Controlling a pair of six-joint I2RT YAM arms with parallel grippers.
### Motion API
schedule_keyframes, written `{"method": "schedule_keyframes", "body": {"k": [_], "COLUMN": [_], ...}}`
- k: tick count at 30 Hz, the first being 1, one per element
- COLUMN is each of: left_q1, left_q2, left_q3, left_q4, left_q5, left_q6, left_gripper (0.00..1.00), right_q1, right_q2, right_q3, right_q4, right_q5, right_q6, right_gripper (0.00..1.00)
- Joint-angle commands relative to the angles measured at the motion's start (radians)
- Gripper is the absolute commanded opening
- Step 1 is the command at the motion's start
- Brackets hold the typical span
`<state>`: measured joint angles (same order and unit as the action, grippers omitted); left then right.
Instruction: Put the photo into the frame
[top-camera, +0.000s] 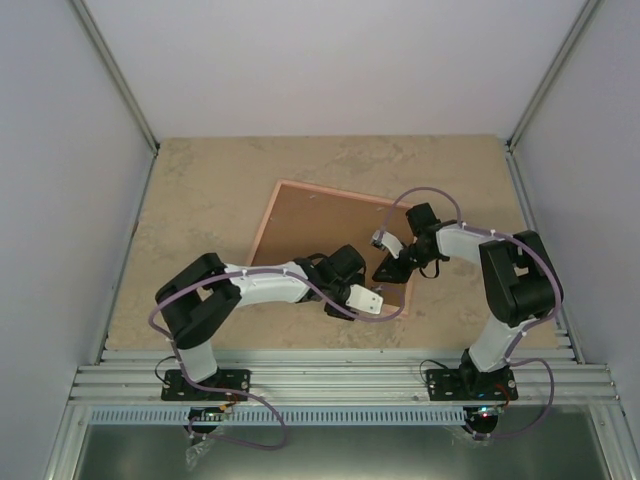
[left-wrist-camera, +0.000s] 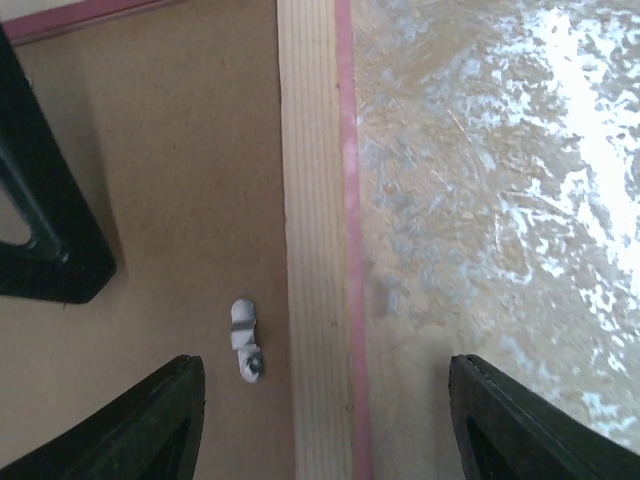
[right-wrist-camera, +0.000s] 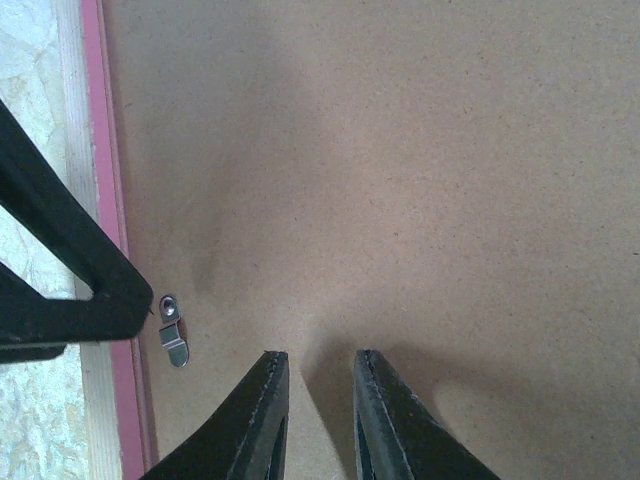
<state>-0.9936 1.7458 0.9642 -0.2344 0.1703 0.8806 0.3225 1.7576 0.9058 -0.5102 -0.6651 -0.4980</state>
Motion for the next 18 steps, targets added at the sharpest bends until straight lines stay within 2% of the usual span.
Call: {"method": "schedule_keyframes", "body": {"k": [1, 7, 11, 14, 15, 18], "left_q1": [-0.012, -0.013, -0.013, -0.013, -0.013, -0.013], "left_q2": [0.046, 0.1, 0.113, 0.13, 0.131, 0.138], "left_q3": [0.046, 0.049, 0.061, 0.087, 0.087, 0.091], "left_q4": [0.01, -0.003, -0.028, -0.064, -0.068, -0.076], "left_q5": [0.029, 0.011, 0.032, 0.038, 0.034, 0.026], "left_q6": [-0.01, 0.012, 0.015, 0.013, 0.016, -0.013], "left_gripper": [0.69, 0.61, 0.6, 0.53, 0.53, 0.64], "right_q1": [-0.004, -0.018, -0.03, -0.038, -0.04, -0.046], "right_q2": [0.069, 0.074, 0.078, 0.08, 0.081, 0.084], "right_q3": [-0.027, -0.02, -0.018, -0.023, -0.025, -0.024], "right_q4": [-0.029, -0.032, -0.034, -0.031, -0.031, -0.033], "right_q5": [0.148, 0.139, 0.133, 0.134, 0.136, 0.132], "right_q6": [-0.03, -0.03, -0.032, -0.033, -0.034, -0.036], "right_gripper": [0.22, 0.22, 0.21, 0.21, 0.21, 0.21]}}
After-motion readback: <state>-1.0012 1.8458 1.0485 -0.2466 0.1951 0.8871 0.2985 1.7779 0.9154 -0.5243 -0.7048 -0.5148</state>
